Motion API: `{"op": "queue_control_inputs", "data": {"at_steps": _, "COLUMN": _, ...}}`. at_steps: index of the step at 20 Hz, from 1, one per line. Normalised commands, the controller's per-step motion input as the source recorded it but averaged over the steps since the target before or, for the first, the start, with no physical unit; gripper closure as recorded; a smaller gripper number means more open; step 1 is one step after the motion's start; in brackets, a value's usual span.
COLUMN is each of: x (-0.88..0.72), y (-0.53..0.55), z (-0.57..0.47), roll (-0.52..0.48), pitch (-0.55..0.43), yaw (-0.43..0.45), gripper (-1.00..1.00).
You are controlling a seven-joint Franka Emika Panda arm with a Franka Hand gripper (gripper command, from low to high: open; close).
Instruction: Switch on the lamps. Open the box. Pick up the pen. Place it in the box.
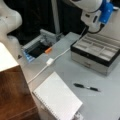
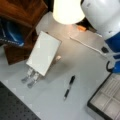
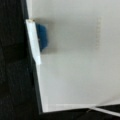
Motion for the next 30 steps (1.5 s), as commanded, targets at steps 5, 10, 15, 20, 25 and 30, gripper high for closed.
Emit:
{"op": "queue_control_inputs", "data": {"at_steps": 5, "x": 0.07, "y": -0.41, "z": -0.07, "roll": -0.345, "pitch": 0.105, "yaw": 0.193, "gripper": -1.0}}
{"op": "queue_control_inputs", "data": {"at_steps": 10, "x": 0.12, "y": -0.29, "z": -0.07, "roll": -0.618, "pitch": 0.03, "yaw": 0.255, "gripper": -1.0}}
{"op": "queue_control_inputs", "data": {"at_steps": 15, "x": 0.2, "y": -0.33, "z": -0.12, "roll": -0.629, "pitch": -0.023, "yaw": 0.18, "gripper": -1.0}}
{"op": "queue_control_inputs", "data": {"at_steps": 20, "x": 0.21, "y": -0.3, "z": -0.22, "roll": -0.524, "pitch": -0.043, "yaw": 0.114, "gripper": -1.0}}
{"op": "queue_control_inputs", "data": {"at_steps": 25, "x": 0.15, "y": -0.2, "z": -0.22, "roll": -0.342, "pitch": -0.051, "yaw": 0.056, "gripper": -1.0}}
{"op": "queue_control_inputs", "data": {"at_steps": 30, "x": 0.08, "y": -0.15, "z": -0.14, "roll": -0.393, "pitch": -0.156, "yaw": 0.094, "gripper": -1.0}}
